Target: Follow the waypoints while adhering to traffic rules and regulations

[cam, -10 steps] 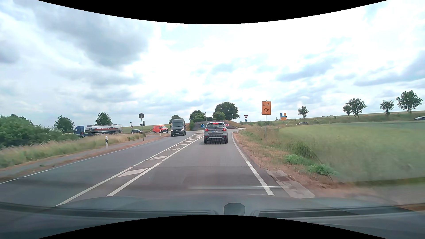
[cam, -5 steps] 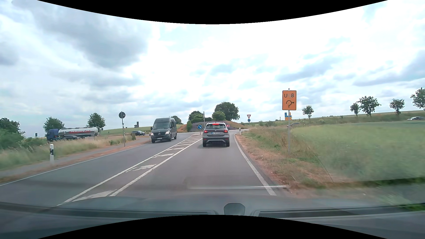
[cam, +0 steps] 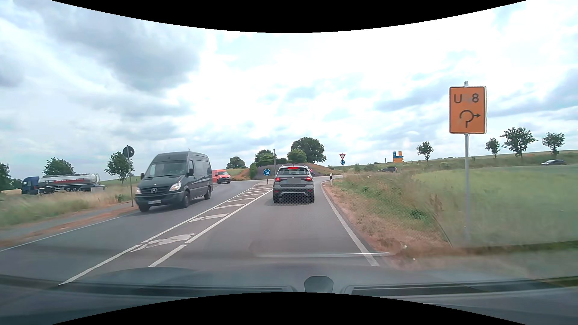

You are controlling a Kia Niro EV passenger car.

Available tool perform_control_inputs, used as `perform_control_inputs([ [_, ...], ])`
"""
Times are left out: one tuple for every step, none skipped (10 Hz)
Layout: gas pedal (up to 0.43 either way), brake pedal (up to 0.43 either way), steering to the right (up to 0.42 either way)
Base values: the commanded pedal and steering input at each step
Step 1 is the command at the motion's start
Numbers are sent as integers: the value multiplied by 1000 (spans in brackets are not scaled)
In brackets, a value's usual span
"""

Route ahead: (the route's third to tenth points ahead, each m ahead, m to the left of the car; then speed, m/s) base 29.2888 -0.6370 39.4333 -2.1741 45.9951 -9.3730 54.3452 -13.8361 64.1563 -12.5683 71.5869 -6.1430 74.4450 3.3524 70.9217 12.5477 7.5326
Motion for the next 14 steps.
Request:
perform_control_inputs([
  [0,220,4],
  [0,213,4],
  [0,195,6],
  [0,189,5],
  [0,189,5],
  [0,183,5],
  [0,183,6],
  [0,189,6],
  [0,189,5],
  [0,183,5],
  [0,183,5],
  [0,189,6],
  [0,201,5],
  [0,207,5],
])
